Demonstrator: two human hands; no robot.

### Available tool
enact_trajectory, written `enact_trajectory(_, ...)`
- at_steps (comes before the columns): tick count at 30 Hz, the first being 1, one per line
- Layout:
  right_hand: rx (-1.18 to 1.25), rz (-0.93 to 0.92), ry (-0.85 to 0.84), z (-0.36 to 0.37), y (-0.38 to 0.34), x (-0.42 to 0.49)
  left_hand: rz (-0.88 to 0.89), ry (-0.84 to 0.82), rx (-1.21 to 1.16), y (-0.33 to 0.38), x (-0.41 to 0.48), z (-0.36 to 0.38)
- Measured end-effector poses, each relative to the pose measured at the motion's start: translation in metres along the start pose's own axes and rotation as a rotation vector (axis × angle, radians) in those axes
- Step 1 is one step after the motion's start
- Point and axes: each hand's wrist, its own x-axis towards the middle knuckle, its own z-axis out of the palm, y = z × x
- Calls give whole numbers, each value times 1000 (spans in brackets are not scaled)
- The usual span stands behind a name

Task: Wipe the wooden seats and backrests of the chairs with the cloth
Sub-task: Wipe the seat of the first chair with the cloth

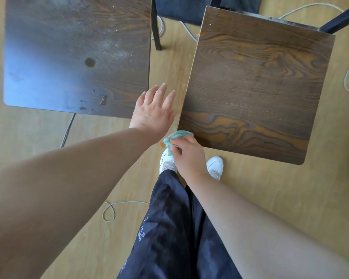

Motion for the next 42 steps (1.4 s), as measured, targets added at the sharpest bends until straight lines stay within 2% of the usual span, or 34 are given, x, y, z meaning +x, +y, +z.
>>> enact_trajectory(4, -6, -43, -54, -7, -3, -4, -9, 12, -2, -3, 0, -8)
enact_trajectory(9, 73, 2, 97, -74, 8, 1, -18, 4, 7, 4, 5, -23)
enact_trajectory(14, 54, 276, 361, -167, 52, 30, -16, 22, -21, 24, 20, -44)
enact_trajectory(18, 173, 510, 549, -227, 94, 66, -9, 30, -20, 37, 38, -52)
enact_trajectory(23, 226, 609, 674, -266, 120, 103, 11, 22, 5, 47, 62, -50)
enact_trajectory(34, 248, 642, 666, -240, 131, 156, 11, -21, 23, 53, 100, -45)
enact_trajectory(42, 109, 447, 515, -196, 39, 209, -35, -17, 12, 27, 107, -47)
